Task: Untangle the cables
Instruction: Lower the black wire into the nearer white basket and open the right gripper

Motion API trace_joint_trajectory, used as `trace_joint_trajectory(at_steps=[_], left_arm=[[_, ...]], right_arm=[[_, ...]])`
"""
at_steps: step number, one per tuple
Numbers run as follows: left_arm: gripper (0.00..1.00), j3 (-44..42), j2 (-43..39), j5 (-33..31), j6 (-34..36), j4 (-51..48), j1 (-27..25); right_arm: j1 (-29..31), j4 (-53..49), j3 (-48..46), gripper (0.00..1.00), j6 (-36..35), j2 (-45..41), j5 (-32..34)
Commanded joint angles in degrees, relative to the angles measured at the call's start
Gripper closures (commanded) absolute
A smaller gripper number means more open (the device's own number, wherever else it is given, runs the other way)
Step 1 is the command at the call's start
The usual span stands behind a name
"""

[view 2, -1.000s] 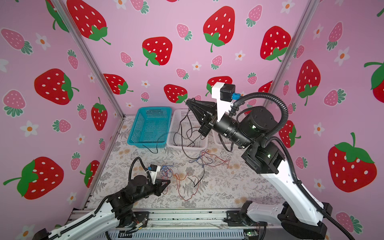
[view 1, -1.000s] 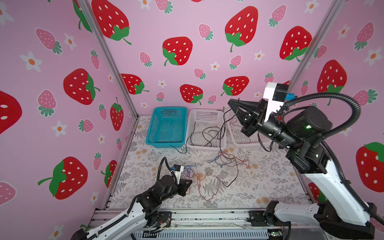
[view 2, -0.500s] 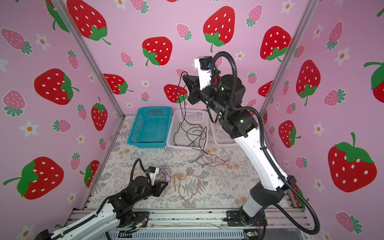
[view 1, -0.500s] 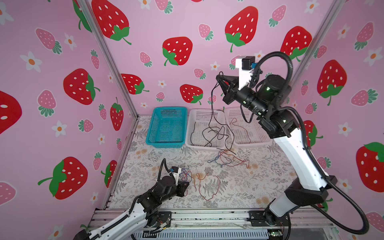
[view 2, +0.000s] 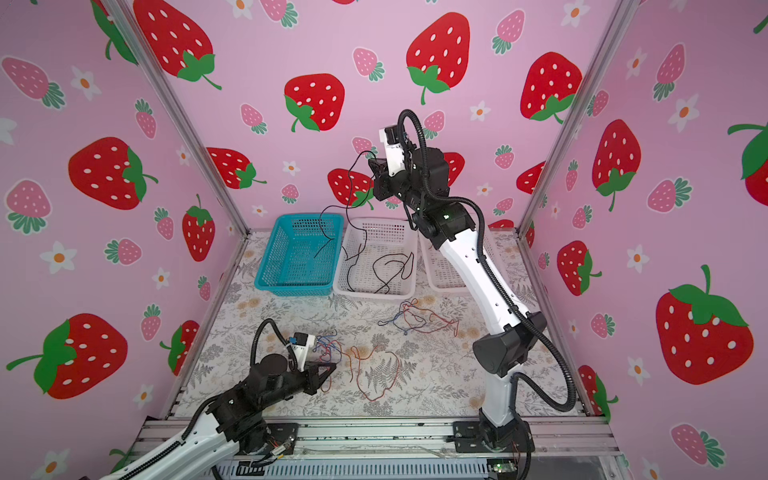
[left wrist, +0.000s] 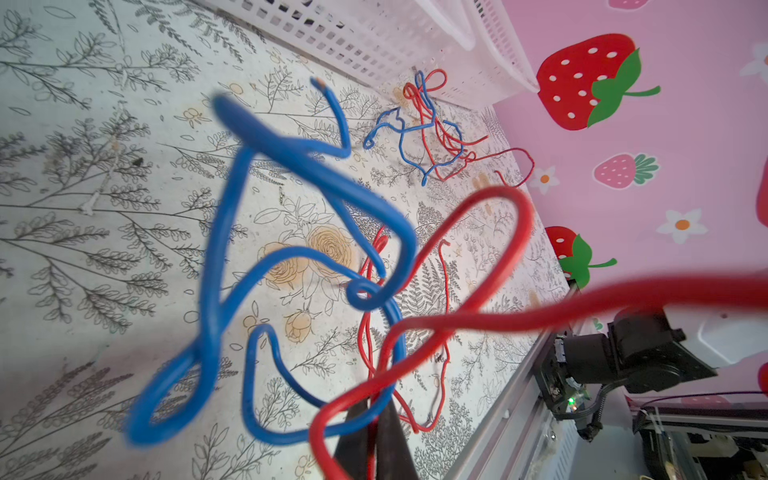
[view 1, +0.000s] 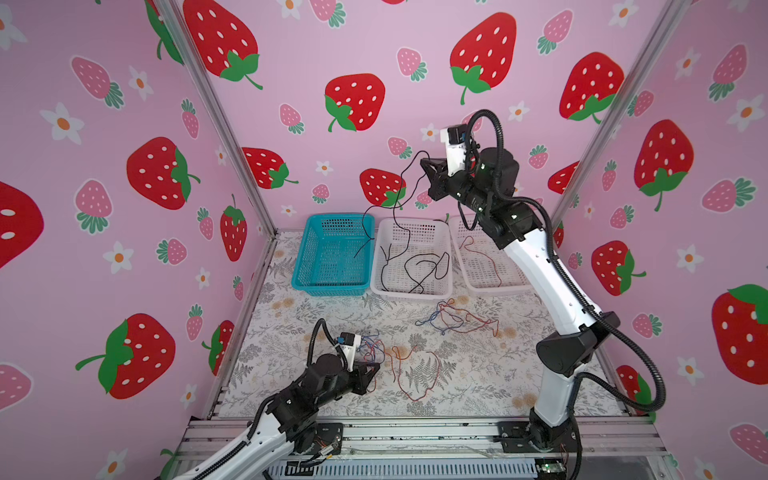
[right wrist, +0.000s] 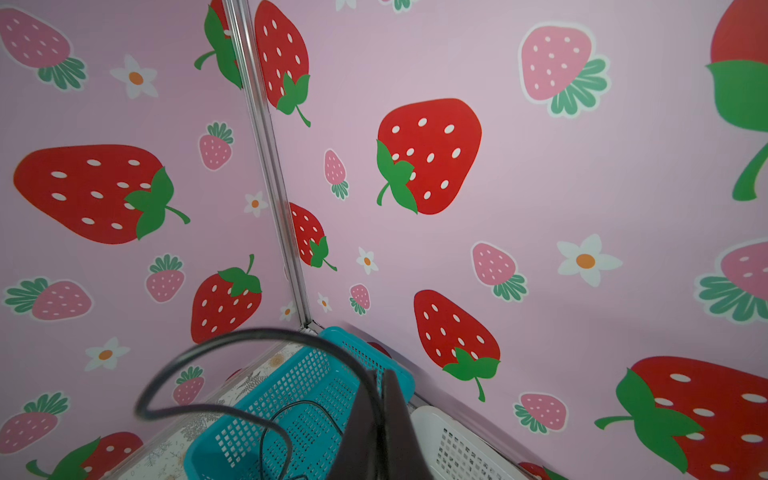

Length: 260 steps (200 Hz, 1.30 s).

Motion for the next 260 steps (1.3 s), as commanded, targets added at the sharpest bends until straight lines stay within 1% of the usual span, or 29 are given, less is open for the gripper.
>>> trace_joint_trajectory(at_steps=[1, 28, 44, 67, 99, 145, 163, 172, 183, 189, 208, 244, 260], left_arm=[[1.0, 2.6, -2.2, 1.0, -1.5, -2.1, 0.3], [1.0, 2.8, -4.7, 1.3, -2.2, -4.5, 0.2], [1.0, 2.7, -6.2, 1.2, -2.3, -6.1, 0.1], [1.0, 2.4, -7.7, 1.3, -2.7, -7.6, 0.2], [1.0, 2.2, -8.5, 1.3, -3.6, -7.7, 0.2], [1.0, 2.8, -7.4, 1.7, -3.9, -7.0, 0.2], [1.0, 3.1, -7.1, 1.8, -4.0, -6.8, 0.2], [1.0, 3.2, -6.9, 1.8, -4.1, -6.7, 0.2], [1.0, 3.3, -6.8, 1.9, -4.2, -6.4, 0.2], [1.0, 3.2, -6.7, 1.9, -4.2, -6.3, 0.2], [1.0, 3.5, -6.2, 2.2, -4.3, -5.6, 0.2], [1.0, 4.8, -3.9, 2.9, -3.6, -4.9, 0.2], [1.0, 5.7, -3.2, 3.2, -3.6, -4.6, 0.2]], right_arm=[[-0.2, 5.1, -2.2, 1.0, -0.2, 0.9, 0.5], [-0.6, 6.5, -4.6, 1.0, -0.1, 2.0, 2.7], [-1.2, 9.6, -9.0, 1.0, 1.2, 1.1, 3.3], [-2.0, 13.2, -15.1, 1.0, 3.0, 0.5, 2.7], [-2.3, 13.5, -18.8, 1.0, 3.4, 2.7, 2.0], [-2.3, 12.6, -19.4, 1.0, 2.8, 6.9, 3.1], [-2.4, 7.5, -16.4, 1.0, 2.5, 9.5, 4.2], [-2.4, 5.0, -15.0, 0.93, 2.7, 10.4, 4.4], [-2.4, 3.1, -14.7, 0.82, 3.2, 10.5, 4.1], [-2.4, 2.3, -14.9, 0.78, 3.6, 10.1, 4.1], [-2.3, 2.4, -17.9, 0.7, 4.9, 7.2, 3.4], [-2.1, 7.4, -28.8, 0.55, 7.3, -2.2, 0.8], [-1.8, 8.1, -32.3, 0.51, 7.8, -5.6, -0.3]])
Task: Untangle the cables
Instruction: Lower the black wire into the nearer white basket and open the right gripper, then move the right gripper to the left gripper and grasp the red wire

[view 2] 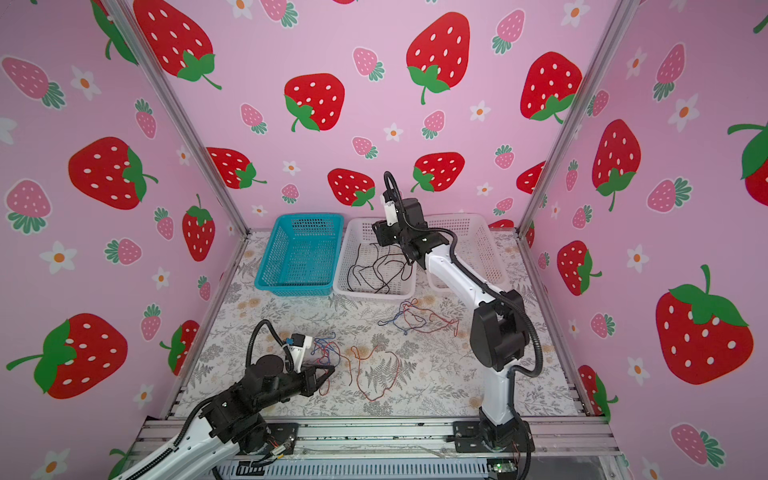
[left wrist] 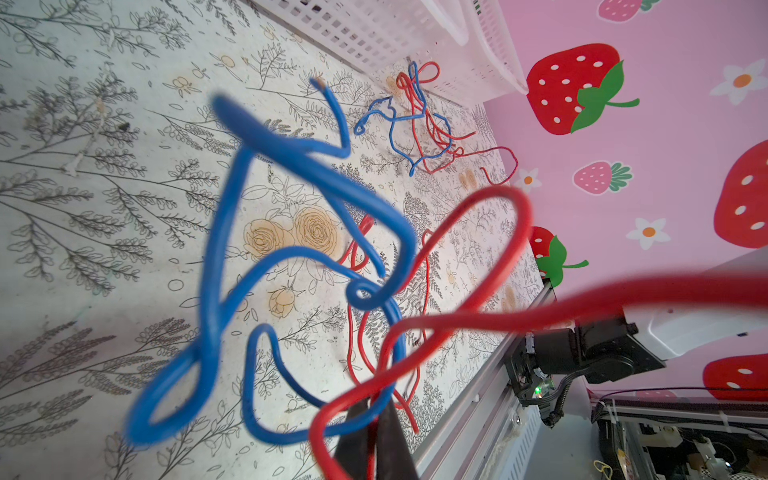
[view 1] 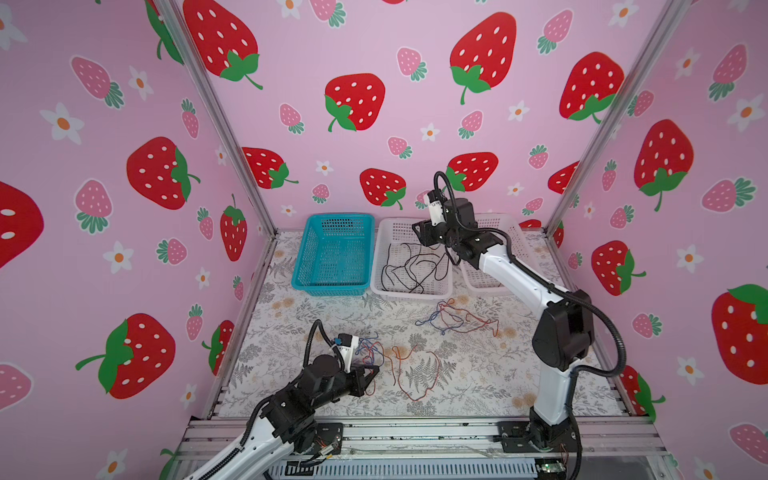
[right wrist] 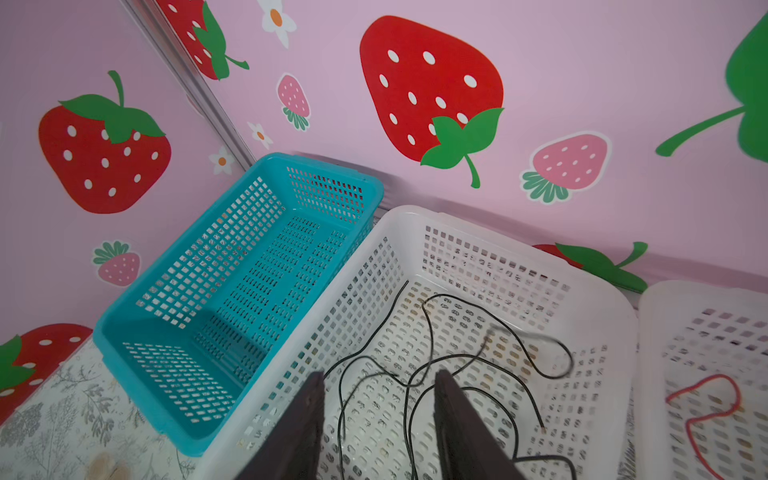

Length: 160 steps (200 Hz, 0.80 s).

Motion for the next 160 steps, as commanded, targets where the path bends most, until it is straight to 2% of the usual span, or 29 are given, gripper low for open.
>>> trace_joint_trajectory(at_steps=[1, 39, 60, 64, 84, 118, 160], left_arm=[[1.0, 3.6, 0.6, 1.1, 0.3, 1.9, 0.2], [1.0, 5.8, 2.2, 2.2, 0.2, 3.5, 0.2], [1.0, 7.5, 3.4, 3.2, 0.0, 4.4, 0.2], [1.0, 7.9, 3.7, 3.4, 0.0, 4.4, 0.2], [1.0, 9.6, 5.5, 4.6, 0.4, 4.5, 0.2], [1.0, 11.7, 8.4, 7.3, 1.1, 4.7, 0.2], [1.0, 12.2, 10.4, 9.8, 0.7, 6.1, 0.1]], right_arm=[[0.4, 3.2, -3.7, 0.51, 1.5, -6.5, -2.5], [2.5, 1.9, -11.6, 0.49, 0.3, -13.9, -8.8], [5.5, 6.1, -22.5, 0.49, -1.4, -21.0, -17.9], [6.2, 7.2, -24.9, 0.45, -1.7, -22.5, -19.9], [10.3, 14.4, -38.1, 0.44, -1.6, -30.2, -26.5], [17.6, 24.3, -53.7, 0.43, -0.9, -38.1, -29.4], [22.4, 28.7, -59.4, 0.47, -0.5, -37.4, -29.2]])
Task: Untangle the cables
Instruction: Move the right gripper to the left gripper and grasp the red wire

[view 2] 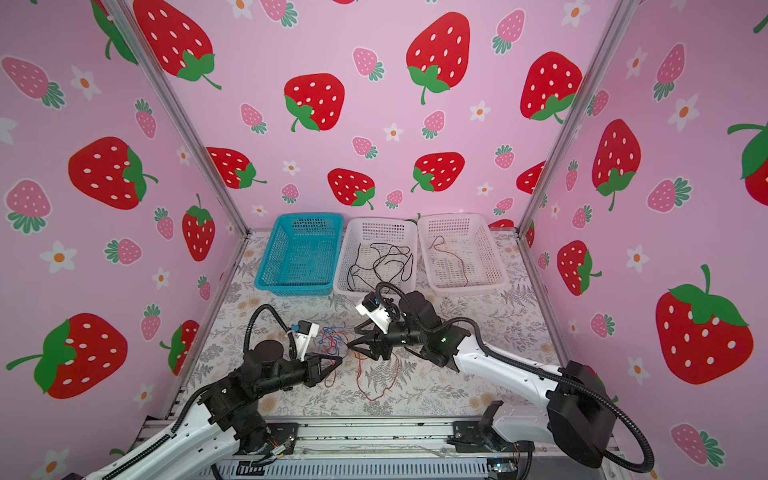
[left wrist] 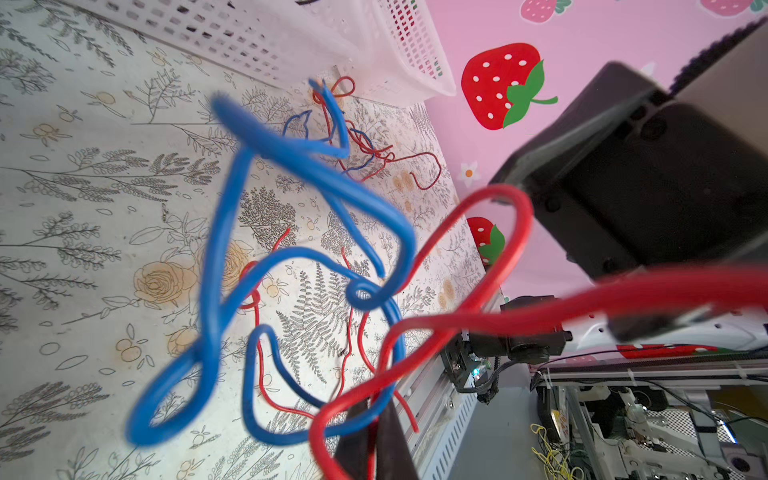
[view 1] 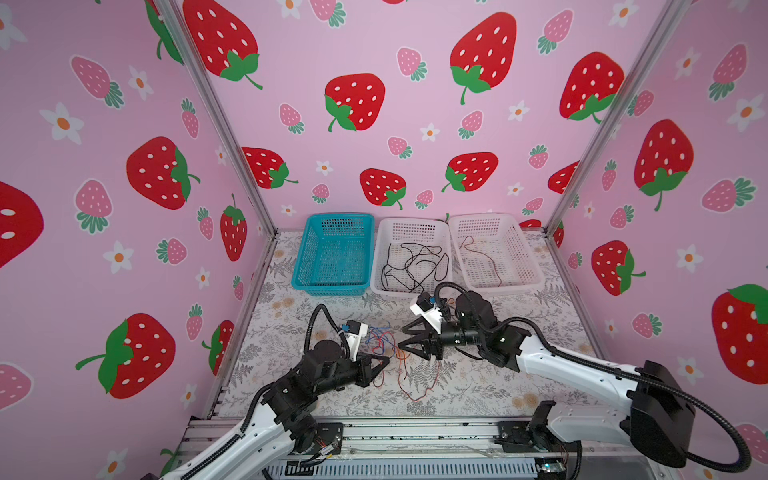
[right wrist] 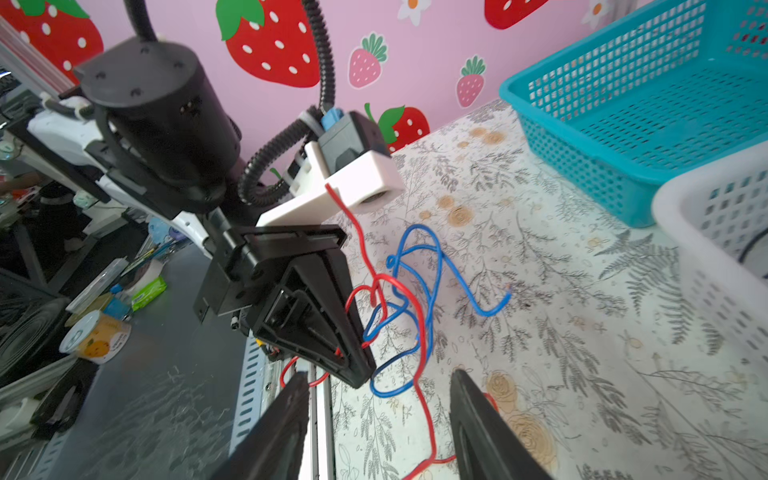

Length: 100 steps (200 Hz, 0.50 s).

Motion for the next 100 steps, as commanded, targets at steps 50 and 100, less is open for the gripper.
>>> trace_joint_trajectory(at_steps=[50, 100], left_arm=[[1.0, 2.3, -0.2, 4.1, -0.3, 2.9, -0.6], [1.0, 2.4, 0.7, 5.7, 0.2, 3.9, -1.4]], right_arm=[[2.5, 9.5, -1.4, 0.61, 0.9, 4.0, 1.0], [2.8, 10.7, 0.2, 0.76, 1.4, 6.6, 2.6]])
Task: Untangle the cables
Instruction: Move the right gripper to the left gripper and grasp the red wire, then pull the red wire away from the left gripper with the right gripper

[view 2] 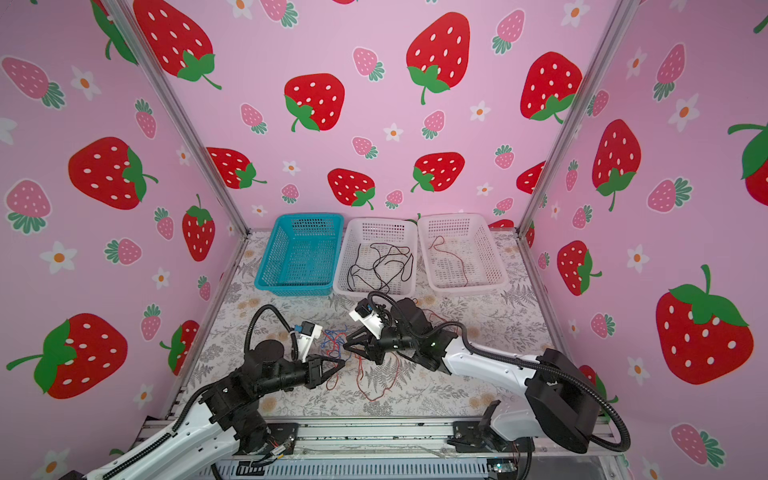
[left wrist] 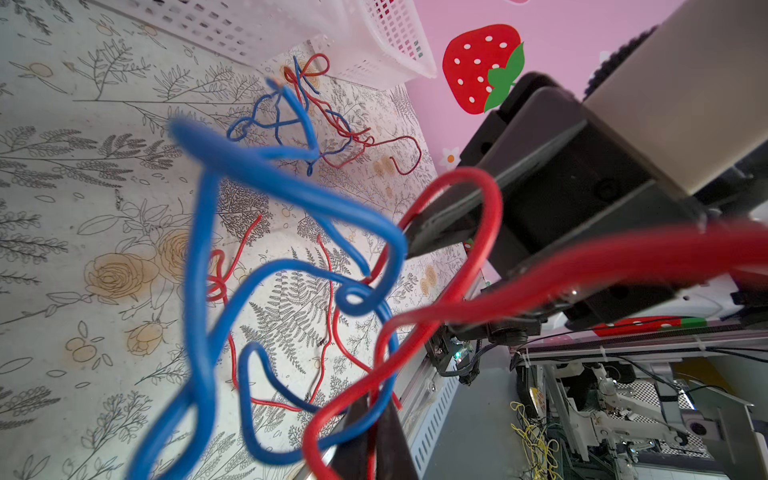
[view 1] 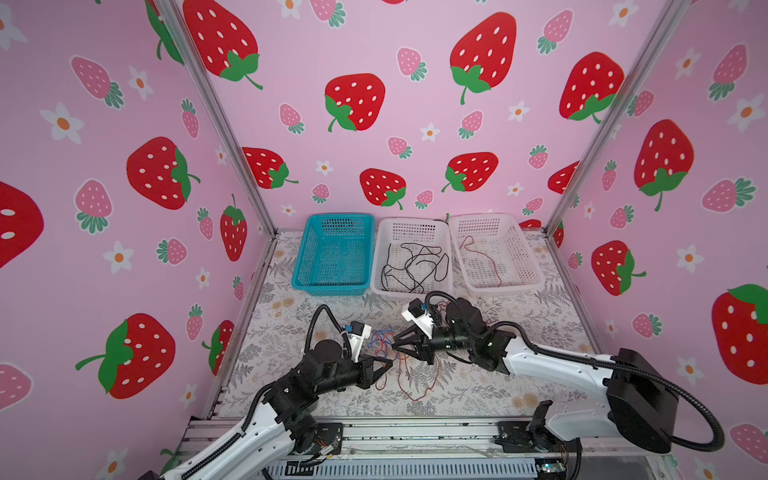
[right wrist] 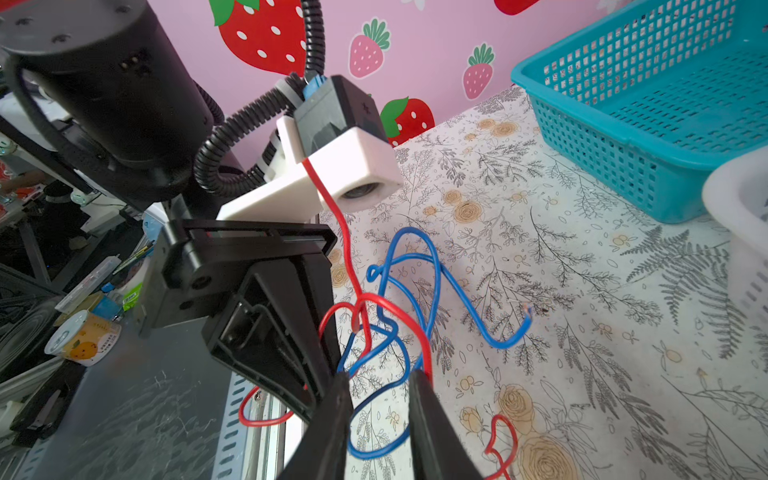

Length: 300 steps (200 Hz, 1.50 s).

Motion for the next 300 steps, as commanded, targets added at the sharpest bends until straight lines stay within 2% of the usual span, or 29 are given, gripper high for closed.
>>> trace_joint_trajectory(at_steps=[1, 14, 54, 94, 126, 153, 182, 211, 242, 261, 283, 292, 297, 300], left_arm=[[1.0, 2.4, 0.3, 2.5, 0.5, 2.6, -0.7], [1.0, 2.4, 0.5, 2.8, 0.8, 2.8, -1.0], [1.0, 2.7, 0.9, 3.5, 1.6, 2.6, -1.5], [1.0, 3.3, 0.9, 4.3, 2.3, 2.4, -1.9], [1.0, 4.2, -0.5, 3.6, 3.4, -0.6, -2.1], [1.0, 4.0, -0.9, 3.8, 3.7, -1.2, -2.1], [1.0, 4.4, 0.3, 4.6, 3.8, -0.6, -2.2], [1.0, 5.1, 0.7, 5.0, 4.3, -1.2, -2.4], [1.0, 5.3, 0.9, 5.2, 4.6, -1.3, -2.5], [1.0, 5.3, 1.1, 5.4, 4.9, -1.0, -2.6], [1.0, 5.2, 1.6, 5.8, 5.1, -0.6, -2.6], [1.0, 5.2, 1.8, 5.8, 5.1, -0.5, -2.6], [0.96, 5.1, 1.8, 5.8, 5.2, -0.5, -2.6], [0.89, 5.1, 1.8, 5.8, 5.2, -0.6, -2.6]], right_arm=[[0.4, 2.5, 2.0, 0.76, 0.0, 0.9, 0.6], [0.4, 2.7, 2.1, 0.77, 0.1, 1.4, 0.9], [0.4, 1.3, 1.4, 0.71, -1.4, 0.4, 7.7], [0.4, 0.8, 2.7, 0.76, -1.8, 1.8, 7.2], [0.3, -2.2, 1.8, 0.72, -5.2, -2.7, 12.7], [0.2, -3.5, 1.8, 0.71, -5.8, -3.3, 14.1], [0.2, -2.9, 0.8, 0.65, -5.7, -3.5, 14.9], [0.2, -2.3, 1.4, 0.63, -5.2, -1.4, 10.2], [0.2, 2.9, -0.6, 0.71, -3.2, -2.7, 4.9], [0.2, 4.0, -1.0, 0.84, -2.7, -3.3, 2.9], [0.1, 4.2, -1.4, 1.0, -3.0, -4.5, 3.5], [0.1, 4.2, -1.4, 1.0, -3.0, -4.9, 3.3], [0.0, 4.2, -1.5, 1.0, -3.0, -5.1, 3.2], [0.0, 4.2, -1.5, 1.0, -3.0, -5.2, 3.2]])
